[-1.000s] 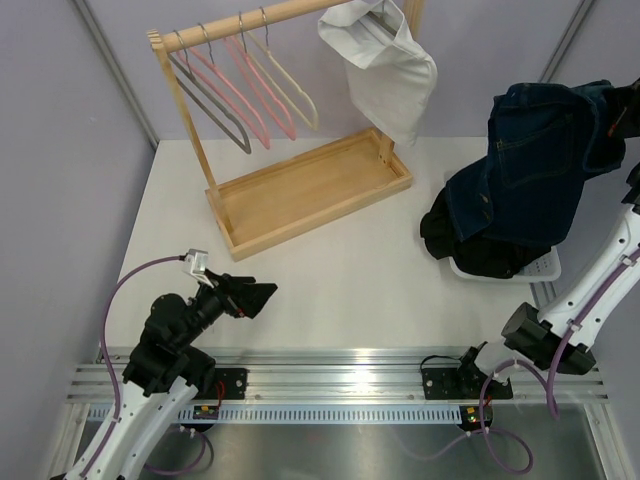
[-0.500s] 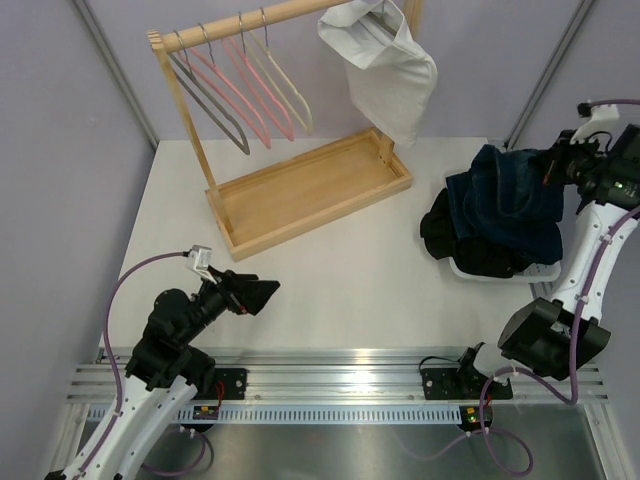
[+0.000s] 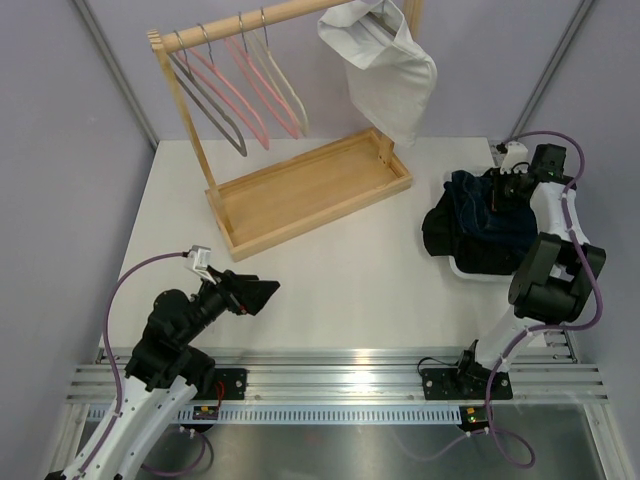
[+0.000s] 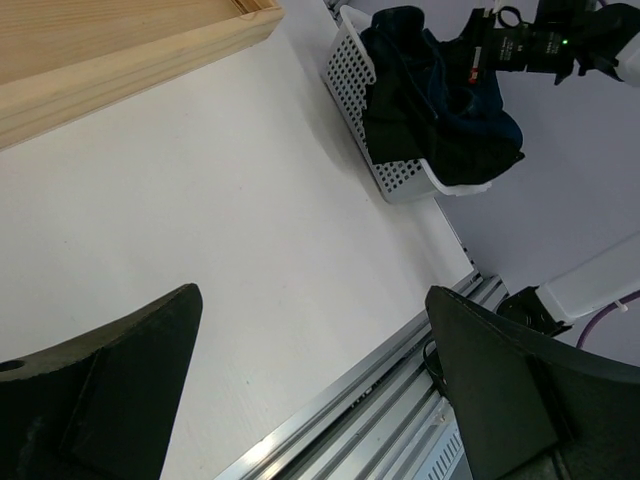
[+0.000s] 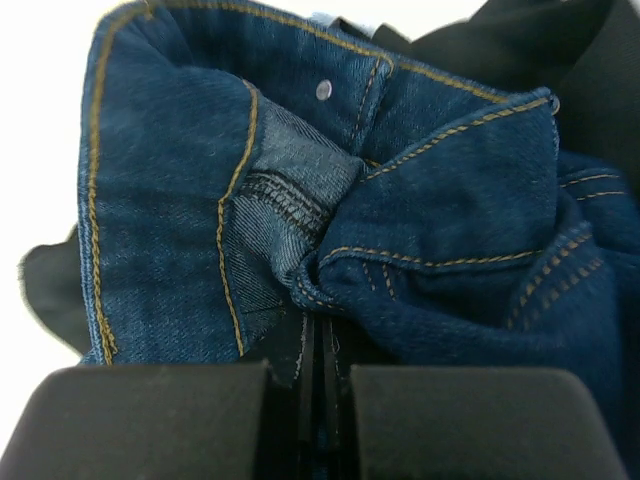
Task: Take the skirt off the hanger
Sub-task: Place the skirt in the bin.
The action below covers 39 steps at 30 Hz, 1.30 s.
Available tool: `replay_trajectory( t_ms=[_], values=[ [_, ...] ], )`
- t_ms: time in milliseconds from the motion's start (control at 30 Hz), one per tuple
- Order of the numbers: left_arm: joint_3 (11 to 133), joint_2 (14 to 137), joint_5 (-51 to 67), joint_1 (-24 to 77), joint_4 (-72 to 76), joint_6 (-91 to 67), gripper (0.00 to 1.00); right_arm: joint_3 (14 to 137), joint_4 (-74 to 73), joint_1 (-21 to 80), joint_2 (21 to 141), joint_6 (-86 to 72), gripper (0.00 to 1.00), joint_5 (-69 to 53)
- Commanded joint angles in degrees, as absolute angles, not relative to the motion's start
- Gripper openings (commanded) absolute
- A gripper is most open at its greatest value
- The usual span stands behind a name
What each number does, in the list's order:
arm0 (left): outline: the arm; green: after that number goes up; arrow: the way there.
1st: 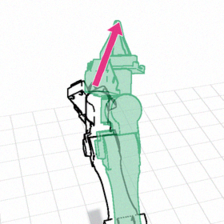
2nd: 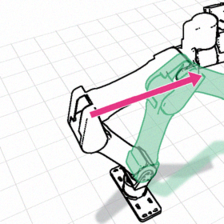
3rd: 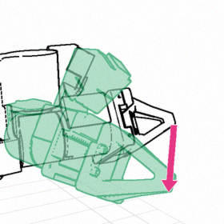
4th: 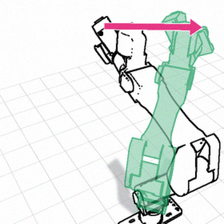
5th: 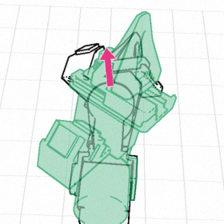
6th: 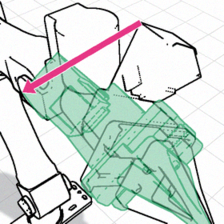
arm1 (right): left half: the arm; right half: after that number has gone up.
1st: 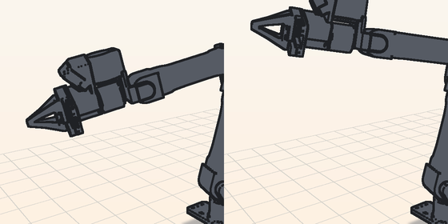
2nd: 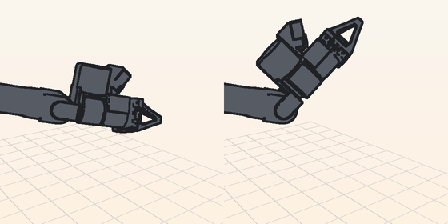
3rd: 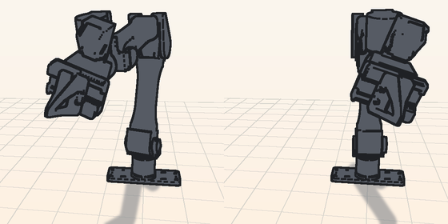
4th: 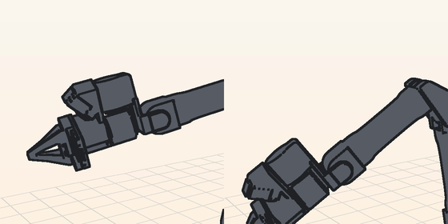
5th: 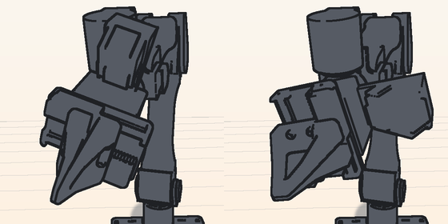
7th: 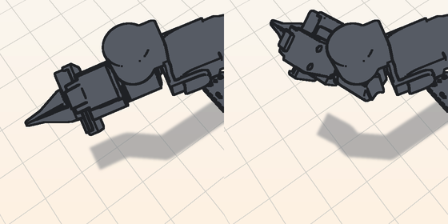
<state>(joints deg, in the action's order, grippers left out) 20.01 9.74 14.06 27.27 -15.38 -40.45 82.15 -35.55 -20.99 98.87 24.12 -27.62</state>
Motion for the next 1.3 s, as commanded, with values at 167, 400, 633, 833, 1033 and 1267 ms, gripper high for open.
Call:
replay_trajectory(
  t_ms=[167,400,633,833,1033,1267],
  values=[
    [21.45,9.32,15.73,26.98,-12.66,-40.34,0.99,80.07,-42.27,-19.43,105.73,30.67,0.00,-18.73],
    [21.09,9.32,16.00,27.07,-12.13,-40.43,0.99,79.45,-43.59,-19.34,104.60,32.60,0.11,-19.51],
    [22.67,9.14,15.38,26.98,-13.62,-38.59,0.99,91.90,-53.15,-19.42,94.40,33.49,0.38,-21.44],
    [22.68,10.46,15.64,26.98,-12.13,-37.79,0.99,105.97,-63.26,-19.42,92.20,34.89,0.53,-22.94],
    [23.64,11.08,15.29,26.98,-12.57,-36.39,0.99,114.07,-69.16,-19.34,92.02,36.38,0.57,-26.80],
    [25.13,13.70,13.98,26.98,-10.38,-35.42,0.99,138.05,-76.73,-16.71,95.53,32.99,0.84,-49.08]
  ],
)
